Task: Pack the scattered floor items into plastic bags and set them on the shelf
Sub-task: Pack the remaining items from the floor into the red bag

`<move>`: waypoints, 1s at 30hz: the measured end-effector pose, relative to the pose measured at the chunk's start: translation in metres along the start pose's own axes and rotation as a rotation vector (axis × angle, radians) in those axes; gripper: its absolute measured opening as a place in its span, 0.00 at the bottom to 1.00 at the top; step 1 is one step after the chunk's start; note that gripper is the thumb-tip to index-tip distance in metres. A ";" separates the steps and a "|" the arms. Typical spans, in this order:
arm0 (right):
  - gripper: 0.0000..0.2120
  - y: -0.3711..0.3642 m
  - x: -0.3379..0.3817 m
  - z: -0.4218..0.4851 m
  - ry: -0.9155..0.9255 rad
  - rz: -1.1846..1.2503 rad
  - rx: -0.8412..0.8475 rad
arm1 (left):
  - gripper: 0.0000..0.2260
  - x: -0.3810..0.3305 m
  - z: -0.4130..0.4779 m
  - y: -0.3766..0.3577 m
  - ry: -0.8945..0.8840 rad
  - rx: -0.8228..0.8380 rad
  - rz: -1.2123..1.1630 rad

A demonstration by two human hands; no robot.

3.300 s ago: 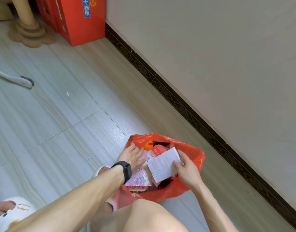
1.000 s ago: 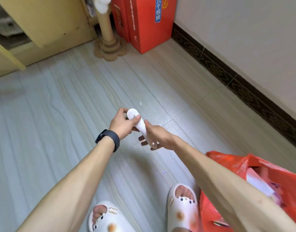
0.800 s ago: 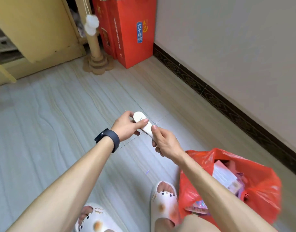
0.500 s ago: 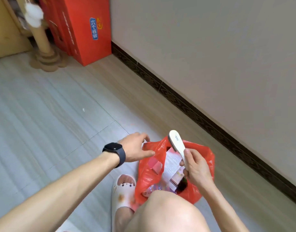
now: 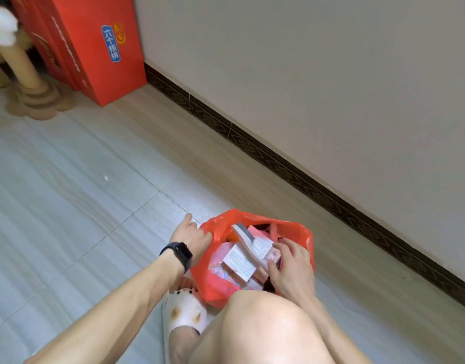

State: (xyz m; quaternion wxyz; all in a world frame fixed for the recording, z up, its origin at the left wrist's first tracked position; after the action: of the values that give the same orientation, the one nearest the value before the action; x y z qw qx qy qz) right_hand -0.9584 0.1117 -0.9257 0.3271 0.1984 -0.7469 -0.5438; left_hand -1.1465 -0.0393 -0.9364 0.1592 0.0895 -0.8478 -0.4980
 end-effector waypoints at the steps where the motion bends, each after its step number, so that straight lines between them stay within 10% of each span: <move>1: 0.21 -0.001 -0.005 -0.002 -0.002 -0.063 -0.040 | 0.11 0.011 -0.001 0.005 0.067 -0.011 -0.058; 15: 0.46 0.030 -0.068 -0.039 -0.357 -0.081 -0.241 | 0.11 0.013 -0.003 0.042 0.301 -0.027 -1.609; 30: 0.18 0.030 -0.049 -0.010 -0.271 -0.619 0.238 | 0.13 0.035 -0.022 0.094 0.298 -0.267 -2.151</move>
State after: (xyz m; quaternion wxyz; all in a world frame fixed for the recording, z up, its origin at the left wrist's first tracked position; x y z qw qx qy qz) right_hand -0.9152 0.1465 -0.9089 0.0196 0.3781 -0.7462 -0.5477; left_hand -1.1700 -0.0223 -0.8378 -0.2494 0.8246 -0.2376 -0.4488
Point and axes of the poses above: each hand's wrist, its own z-axis towards the middle knuckle, its own y-axis out of the back of the hand, x = y × z, the point moved 6 cm from there along z, towards the middle knuckle, and after that the axes turned 3 degrees about x, right-handed, at the moved point
